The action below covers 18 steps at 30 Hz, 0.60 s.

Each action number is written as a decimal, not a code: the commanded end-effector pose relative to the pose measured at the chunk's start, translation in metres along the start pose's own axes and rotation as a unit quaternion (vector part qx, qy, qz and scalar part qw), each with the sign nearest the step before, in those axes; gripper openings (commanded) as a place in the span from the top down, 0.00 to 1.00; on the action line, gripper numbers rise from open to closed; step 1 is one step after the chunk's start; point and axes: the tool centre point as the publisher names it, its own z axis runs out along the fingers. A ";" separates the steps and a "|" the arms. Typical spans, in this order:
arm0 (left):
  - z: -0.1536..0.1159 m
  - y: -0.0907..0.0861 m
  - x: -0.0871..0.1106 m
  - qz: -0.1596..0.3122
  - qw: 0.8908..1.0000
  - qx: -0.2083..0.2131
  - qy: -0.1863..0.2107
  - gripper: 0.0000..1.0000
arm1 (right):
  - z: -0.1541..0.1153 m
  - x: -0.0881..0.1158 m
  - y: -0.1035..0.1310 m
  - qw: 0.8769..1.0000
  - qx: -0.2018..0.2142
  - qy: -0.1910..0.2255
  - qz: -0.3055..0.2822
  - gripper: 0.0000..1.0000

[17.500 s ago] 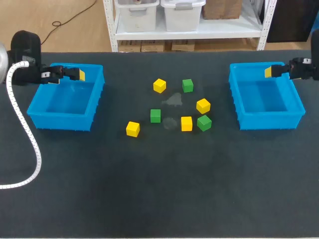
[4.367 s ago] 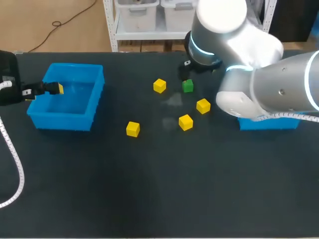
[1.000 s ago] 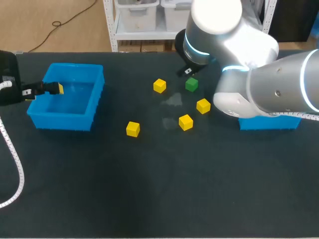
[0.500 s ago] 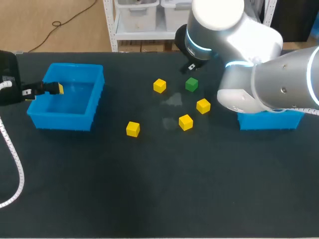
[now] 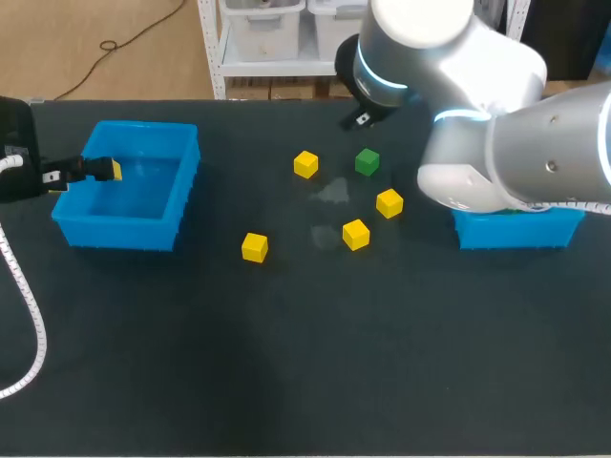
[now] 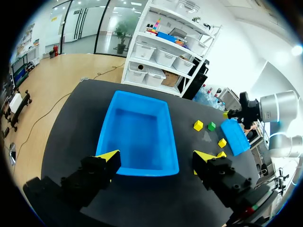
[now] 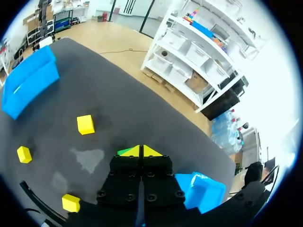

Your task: Put the green cubes in the right bin and the yellow cubes in the left bin.

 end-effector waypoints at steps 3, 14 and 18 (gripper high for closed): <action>0.001 -0.003 -0.001 -0.001 1.000 -0.006 0.001 0.00 | 0.003 0.002 -0.003 1.000 -0.007 0.005 0.007 0.00; 0.001 -0.003 -0.001 -0.001 1.000 -0.006 0.001 0.00 | 0.009 0.004 -0.002 1.000 -0.002 0.023 0.015 0.13; 0.001 -0.003 -0.001 -0.001 1.000 -0.006 0.001 0.00 | 0.009 0.006 0.000 1.000 0.012 0.015 0.003 0.00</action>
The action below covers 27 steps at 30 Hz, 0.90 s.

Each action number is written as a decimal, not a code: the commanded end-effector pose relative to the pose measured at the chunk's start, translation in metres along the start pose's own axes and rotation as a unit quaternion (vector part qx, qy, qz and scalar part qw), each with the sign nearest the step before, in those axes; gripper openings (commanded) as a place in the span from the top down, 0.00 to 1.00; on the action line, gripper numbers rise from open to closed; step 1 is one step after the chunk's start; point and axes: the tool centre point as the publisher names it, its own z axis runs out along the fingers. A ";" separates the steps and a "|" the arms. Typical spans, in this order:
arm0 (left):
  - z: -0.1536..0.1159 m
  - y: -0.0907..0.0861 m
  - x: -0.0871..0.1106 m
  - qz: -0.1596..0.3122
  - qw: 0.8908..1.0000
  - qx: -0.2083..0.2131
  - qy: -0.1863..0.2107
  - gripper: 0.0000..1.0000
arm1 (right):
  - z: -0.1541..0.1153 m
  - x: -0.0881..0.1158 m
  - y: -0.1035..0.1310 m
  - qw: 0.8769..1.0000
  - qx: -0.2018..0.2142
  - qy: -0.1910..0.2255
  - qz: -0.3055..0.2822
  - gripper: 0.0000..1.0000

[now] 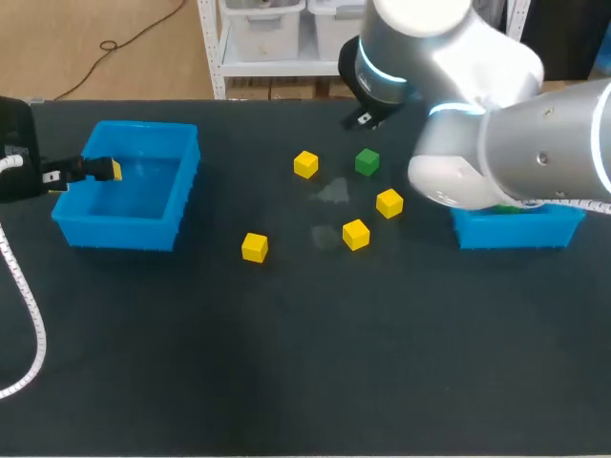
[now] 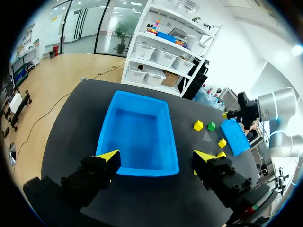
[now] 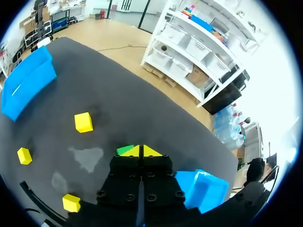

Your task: Put the green cubes in the right bin and the yellow cubes in the left bin.

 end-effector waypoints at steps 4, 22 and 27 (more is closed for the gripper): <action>0.001 -0.003 -0.001 -0.001 1.000 -0.006 0.001 0.00 | 0.003 0.002 0.003 1.000 0.015 -0.010 -0.001 0.00; 0.001 -0.003 -0.001 -0.001 1.000 -0.006 0.001 0.00 | 0.006 0.003 0.008 0.999 0.040 0.012 0.010 0.00; 0.001 -0.003 -0.001 -0.001 1.000 -0.006 0.001 0.00 | 0.002 0.001 0.006 1.000 0.027 0.006 0.016 0.00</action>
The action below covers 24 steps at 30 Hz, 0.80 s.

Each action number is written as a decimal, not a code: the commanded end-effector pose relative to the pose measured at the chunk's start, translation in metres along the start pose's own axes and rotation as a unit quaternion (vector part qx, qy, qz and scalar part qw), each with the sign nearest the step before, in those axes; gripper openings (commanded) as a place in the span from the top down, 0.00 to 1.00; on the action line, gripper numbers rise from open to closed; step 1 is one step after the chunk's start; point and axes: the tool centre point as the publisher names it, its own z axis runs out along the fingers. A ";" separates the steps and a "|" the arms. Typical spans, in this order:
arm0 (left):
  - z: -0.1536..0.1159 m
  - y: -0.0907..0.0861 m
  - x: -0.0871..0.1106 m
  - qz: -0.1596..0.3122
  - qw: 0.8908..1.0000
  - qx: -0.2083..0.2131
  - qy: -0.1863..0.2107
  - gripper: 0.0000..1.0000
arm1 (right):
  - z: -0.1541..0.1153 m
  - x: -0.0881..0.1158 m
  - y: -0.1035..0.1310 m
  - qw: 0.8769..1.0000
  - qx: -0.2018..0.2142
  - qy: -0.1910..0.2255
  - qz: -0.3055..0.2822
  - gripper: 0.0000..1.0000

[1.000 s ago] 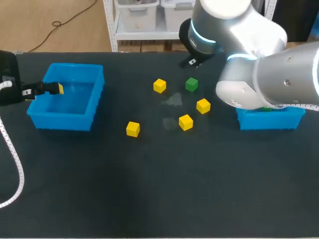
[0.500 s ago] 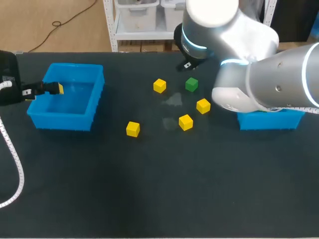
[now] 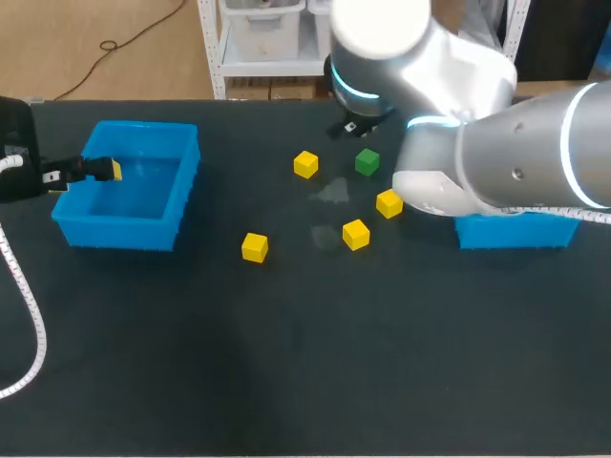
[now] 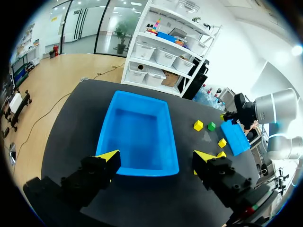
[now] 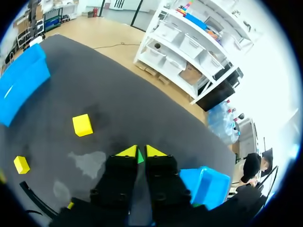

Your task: Put the green cubes in the right bin and the yellow cubes in the left bin.

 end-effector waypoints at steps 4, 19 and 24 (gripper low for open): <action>0.001 -0.003 -0.001 -0.001 1.000 -0.007 0.001 0.00 | -0.002 0.002 -0.005 1.000 -0.021 0.008 0.005 0.00; 0.001 -0.003 -0.001 -0.001 1.000 -0.007 0.001 0.00 | 0.031 0.002 0.000 0.998 -0.041 0.044 -0.006 0.00; 0.001 -0.003 -0.001 -0.001 1.000 -0.007 0.001 0.00 | 0.043 0.004 0.002 0.998 -0.042 0.055 -0.007 0.00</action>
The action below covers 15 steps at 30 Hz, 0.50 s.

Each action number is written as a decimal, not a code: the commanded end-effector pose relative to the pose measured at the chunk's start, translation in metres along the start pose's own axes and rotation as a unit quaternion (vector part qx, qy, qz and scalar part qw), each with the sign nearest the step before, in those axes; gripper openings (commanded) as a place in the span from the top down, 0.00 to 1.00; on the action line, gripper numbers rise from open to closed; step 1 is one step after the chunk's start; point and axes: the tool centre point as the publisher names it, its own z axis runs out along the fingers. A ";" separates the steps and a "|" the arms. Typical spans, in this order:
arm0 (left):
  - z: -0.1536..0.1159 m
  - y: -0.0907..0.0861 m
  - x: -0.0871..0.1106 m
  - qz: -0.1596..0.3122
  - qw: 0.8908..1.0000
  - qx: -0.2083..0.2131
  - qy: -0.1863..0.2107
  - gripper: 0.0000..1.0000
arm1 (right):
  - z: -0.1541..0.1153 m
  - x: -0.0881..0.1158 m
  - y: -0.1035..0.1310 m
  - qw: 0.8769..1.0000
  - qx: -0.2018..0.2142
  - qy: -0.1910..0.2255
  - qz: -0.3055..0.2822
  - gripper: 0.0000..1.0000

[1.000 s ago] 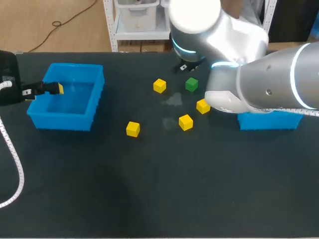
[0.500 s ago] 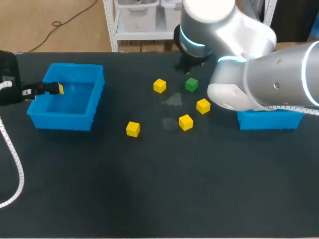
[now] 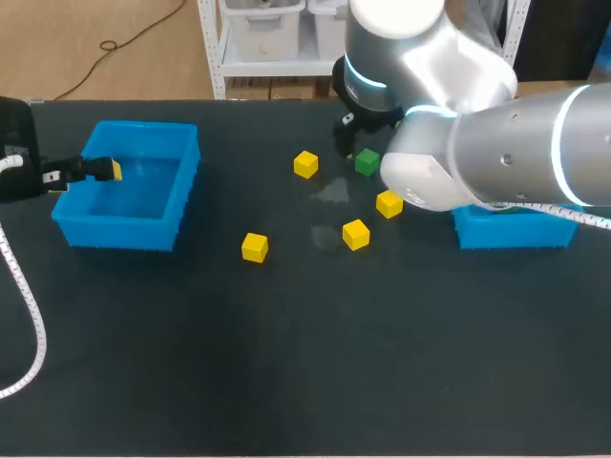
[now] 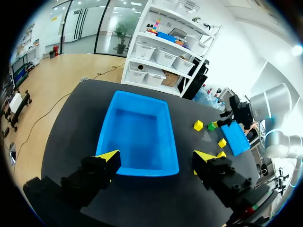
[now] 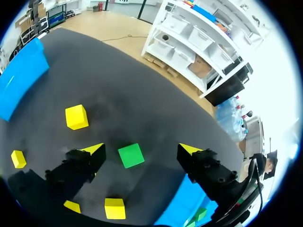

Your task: Put the green cubes in the right bin and the yellow cubes in the left bin.

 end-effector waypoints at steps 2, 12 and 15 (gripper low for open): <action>0.001 -0.003 -0.001 -0.001 1.000 -0.007 0.001 0.00 | 0.016 -0.010 0.001 1.000 -0.003 0.018 -0.002 0.00; 0.001 -0.003 -0.001 -0.001 1.000 -0.007 0.001 0.00 | 0.033 -0.001 0.002 0.999 -0.003 0.039 -0.004 0.00; 0.001 -0.003 -0.001 -0.001 1.000 -0.007 0.001 0.00 | 0.036 0.002 0.003 0.999 -0.004 0.043 -0.004 0.00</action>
